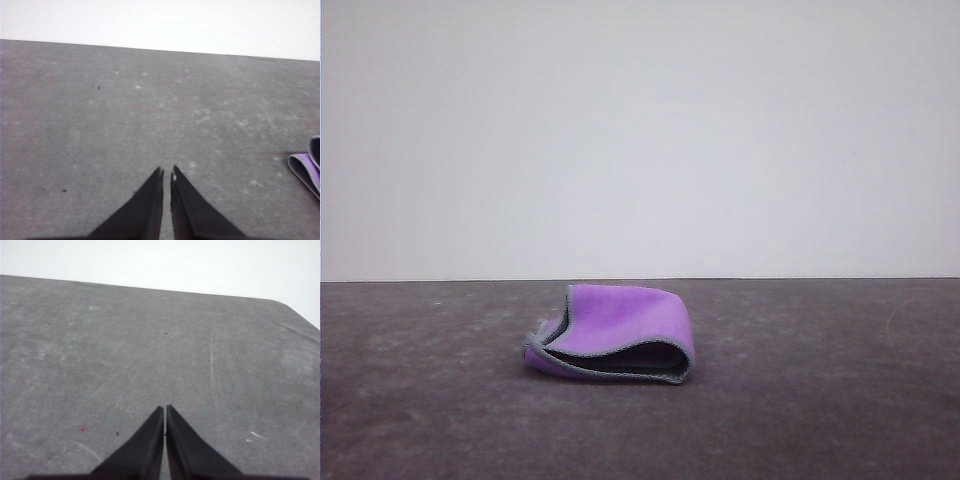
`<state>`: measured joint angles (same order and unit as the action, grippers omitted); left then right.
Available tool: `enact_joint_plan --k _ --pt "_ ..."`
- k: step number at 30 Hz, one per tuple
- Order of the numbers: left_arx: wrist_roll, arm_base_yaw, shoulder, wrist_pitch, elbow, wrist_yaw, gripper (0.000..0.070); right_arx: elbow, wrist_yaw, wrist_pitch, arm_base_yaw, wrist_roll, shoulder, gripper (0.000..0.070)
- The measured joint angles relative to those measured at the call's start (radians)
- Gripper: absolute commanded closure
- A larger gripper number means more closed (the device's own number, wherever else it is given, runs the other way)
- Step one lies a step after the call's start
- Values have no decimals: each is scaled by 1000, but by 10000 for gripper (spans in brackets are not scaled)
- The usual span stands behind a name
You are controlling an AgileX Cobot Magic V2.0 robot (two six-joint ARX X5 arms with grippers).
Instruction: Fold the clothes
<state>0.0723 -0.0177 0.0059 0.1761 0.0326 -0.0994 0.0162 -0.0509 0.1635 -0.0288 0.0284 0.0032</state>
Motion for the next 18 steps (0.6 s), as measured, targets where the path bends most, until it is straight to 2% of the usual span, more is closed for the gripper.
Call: enact_joint_plan --k 18 --pt "0 0 0 0 0 0 683 0 0 0 0 0 0 696"
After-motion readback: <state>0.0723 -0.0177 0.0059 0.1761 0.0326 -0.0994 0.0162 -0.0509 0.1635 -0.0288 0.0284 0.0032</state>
